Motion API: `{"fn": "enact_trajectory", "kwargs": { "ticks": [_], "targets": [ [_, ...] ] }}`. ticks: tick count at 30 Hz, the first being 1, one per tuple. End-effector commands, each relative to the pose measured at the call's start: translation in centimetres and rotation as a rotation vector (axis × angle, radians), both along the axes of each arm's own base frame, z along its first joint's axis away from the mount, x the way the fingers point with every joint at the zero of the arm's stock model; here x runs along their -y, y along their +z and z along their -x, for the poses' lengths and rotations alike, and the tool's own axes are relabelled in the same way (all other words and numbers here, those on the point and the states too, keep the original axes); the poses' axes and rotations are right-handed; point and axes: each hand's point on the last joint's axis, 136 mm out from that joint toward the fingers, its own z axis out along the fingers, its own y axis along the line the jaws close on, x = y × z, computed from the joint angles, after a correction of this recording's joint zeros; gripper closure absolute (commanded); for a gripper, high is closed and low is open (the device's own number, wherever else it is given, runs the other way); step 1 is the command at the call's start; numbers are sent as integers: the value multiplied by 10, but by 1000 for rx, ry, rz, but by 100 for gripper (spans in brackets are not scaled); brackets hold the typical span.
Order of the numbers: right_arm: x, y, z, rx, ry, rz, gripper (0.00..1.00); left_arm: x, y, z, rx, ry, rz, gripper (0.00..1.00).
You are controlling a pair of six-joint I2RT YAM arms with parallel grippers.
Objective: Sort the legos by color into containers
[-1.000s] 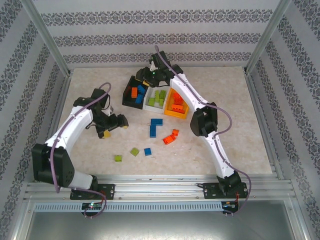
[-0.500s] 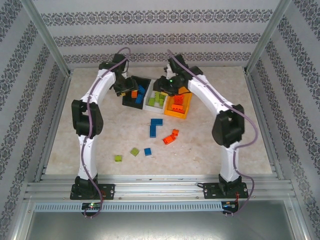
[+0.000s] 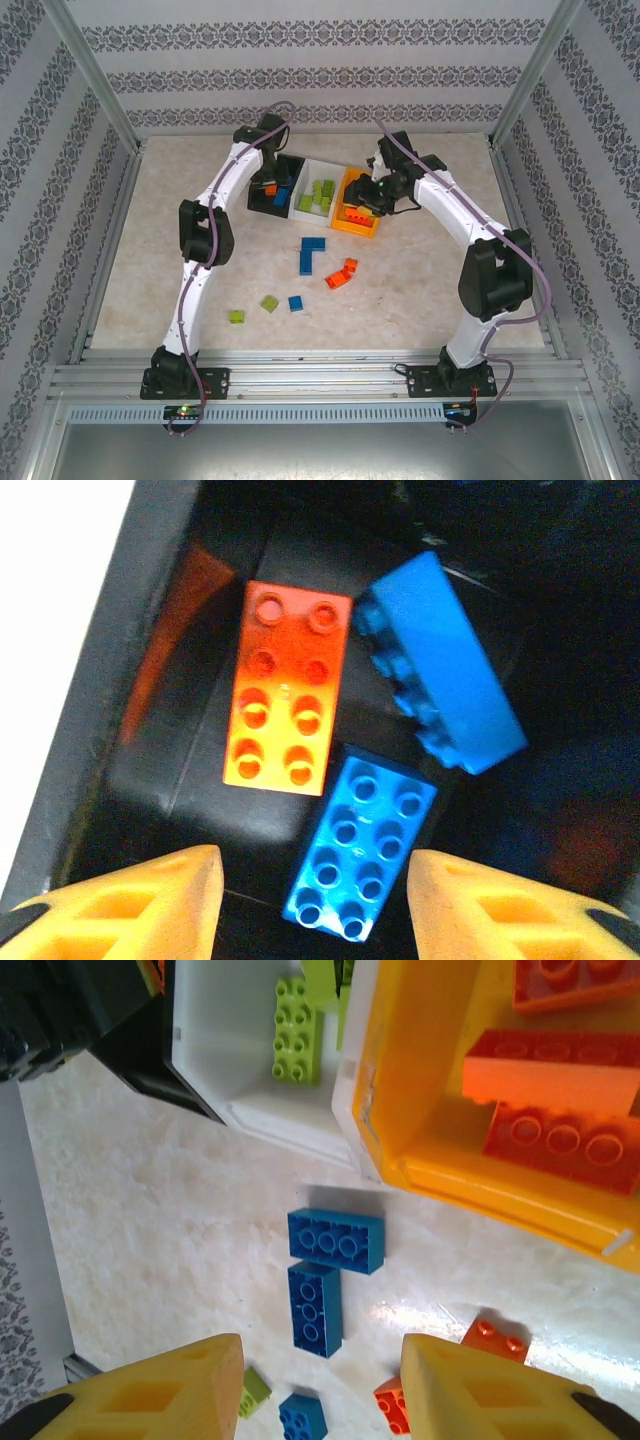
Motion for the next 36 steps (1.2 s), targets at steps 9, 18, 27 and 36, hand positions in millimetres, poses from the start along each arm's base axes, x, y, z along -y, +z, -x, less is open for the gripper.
{"fn": "enact_trajectory", "kwargs": {
  "ticks": [9, 18, 27, 36],
  "targets": [
    [8, 10, 21, -1, 5, -51, 54, -22, -28, -9, -14, 93, -93, 51],
    [12, 9, 36, -38, 4, -30, 54, -34, -57, -25, 12, 144, -137, 54],
    [13, 6, 44, -60, 13, 4, 54, -34, -88, -30, -15, 168, -67, 58],
    [0, -6, 42, -72, 28, 19, 54, 0, -91, -4, -112, 109, 56, 68]
  ]
}}
